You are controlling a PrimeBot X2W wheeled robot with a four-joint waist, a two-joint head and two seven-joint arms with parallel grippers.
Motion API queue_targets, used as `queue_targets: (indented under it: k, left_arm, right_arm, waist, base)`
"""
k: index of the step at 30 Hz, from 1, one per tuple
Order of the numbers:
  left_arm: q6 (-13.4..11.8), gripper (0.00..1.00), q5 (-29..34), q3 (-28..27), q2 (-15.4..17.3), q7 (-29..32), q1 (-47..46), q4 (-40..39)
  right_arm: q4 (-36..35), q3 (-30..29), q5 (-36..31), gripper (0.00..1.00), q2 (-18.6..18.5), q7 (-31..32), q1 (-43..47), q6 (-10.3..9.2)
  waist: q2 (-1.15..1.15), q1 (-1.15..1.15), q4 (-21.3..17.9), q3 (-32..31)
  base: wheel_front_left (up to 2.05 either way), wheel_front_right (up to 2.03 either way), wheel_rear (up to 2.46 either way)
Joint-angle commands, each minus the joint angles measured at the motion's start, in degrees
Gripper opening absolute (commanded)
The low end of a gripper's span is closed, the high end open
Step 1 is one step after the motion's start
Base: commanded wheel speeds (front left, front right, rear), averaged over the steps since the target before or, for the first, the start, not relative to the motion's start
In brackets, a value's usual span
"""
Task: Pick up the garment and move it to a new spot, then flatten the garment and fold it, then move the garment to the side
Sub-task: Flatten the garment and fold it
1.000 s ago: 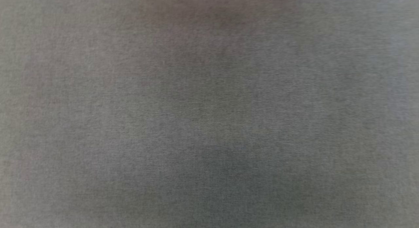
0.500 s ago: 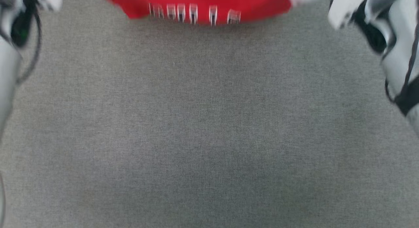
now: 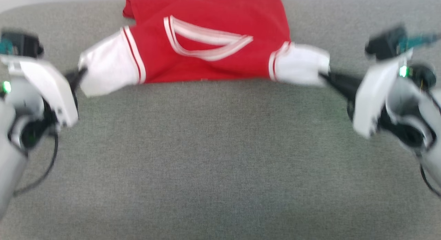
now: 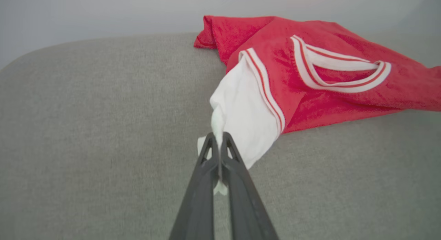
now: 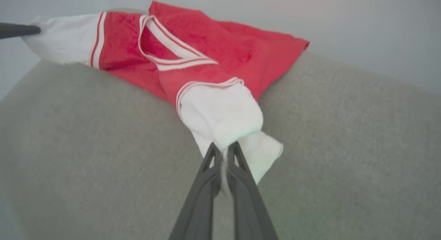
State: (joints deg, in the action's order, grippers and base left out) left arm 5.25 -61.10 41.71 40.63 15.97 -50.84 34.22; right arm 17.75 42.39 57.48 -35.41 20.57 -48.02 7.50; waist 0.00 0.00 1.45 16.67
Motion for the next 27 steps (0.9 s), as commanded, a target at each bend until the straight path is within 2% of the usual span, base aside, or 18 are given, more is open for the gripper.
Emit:
queue_targets:
  k: [1, 4, 8, 13, 16, 22, 25, 27]
  left_arm:
    - [-1.2, 0.00, -0.9, -0.1, 1.0, 0.5, 2.4, -1.9]
    - [-5.4, 0.00, -2.7, -0.5, 4.8, 1.4, 10.2, -10.4]
    - [-12.4, 0.00, -5.8, -0.8, 10.0, 1.8, 21.0, -21.0]
    - [-20.5, 0.00, -8.4, -0.5, 15.0, 2.1, 32.5, -30.4]
    - [-24.0, 0.00, -10.3, -0.1, 16.5, 2.6, 37.7, -34.5]
    - [-28.8, 0.00, -12.8, 1.7, 17.9, 4.0, 44.7, -39.8]
    - [-29.9, 0.00, -13.4, 2.1, 17.4, 4.0, 46.1, -40.9]
    - [-29.7, 0.00, -14.3, 1.7, 16.3, 3.2, 46.6, -40.8]
  right_arm:
    - [-1.3, 0.1, 0.7, 0.00, -1.2, 0.5, 2.3, -0.03]
    - [-6.8, 0.8, 2.4, 0.00, -5.1, 2.8, 8.1, -0.02]
    - [-11.9, 1.2, 4.1, 0.00, -9.5, 5.1, 15.3, -0.02]
    - [-14.9, 0.6, 5.1, 0.00, -12.9, 7.0, 22.8, -0.02]
    - [-16.0, -0.2, 6.3, 0.00, -14.1, 8.5, 26.3, -0.02]
    - [-17.7, -1.5, 7.0, 0.00, -15.4, 11.2, 32.3, -0.02]
    - [-17.4, -2.2, 5.4, 0.00, -15.2, 11.7, 34.0, -0.02]
    - [-16.7, -2.8, 4.6, 0.00, -14.3, 12.1, 34.9, -0.02]
  waist:
    - [0.00, 0.00, -0.2, -1.0]
    - [0.00, 0.00, -0.4, -2.2]
    - [0.00, 0.00, -0.6, -3.2]
    - [0.00, 0.00, -0.9, -3.8]
    - [0.00, 0.00, -0.9, -3.8]
    - [0.00, 0.00, -0.7, -3.4]
    - [0.00, 0.00, -0.7, -3.0]
    - [0.00, 0.00, -0.6, -2.7]
  base:
    - [0.00, 0.00, 0.00]
    - [0.00, 0.00, 0.00]
    - [0.00, 0.00, 0.00]
    - [0.00, 0.00, 0.00]
    - [0.00, 0.00, 0.00]
    - [0.00, 0.00, 0.00]
    - [0.00, 0.00, 0.00]
    - [0.00, 0.00, 0.00]
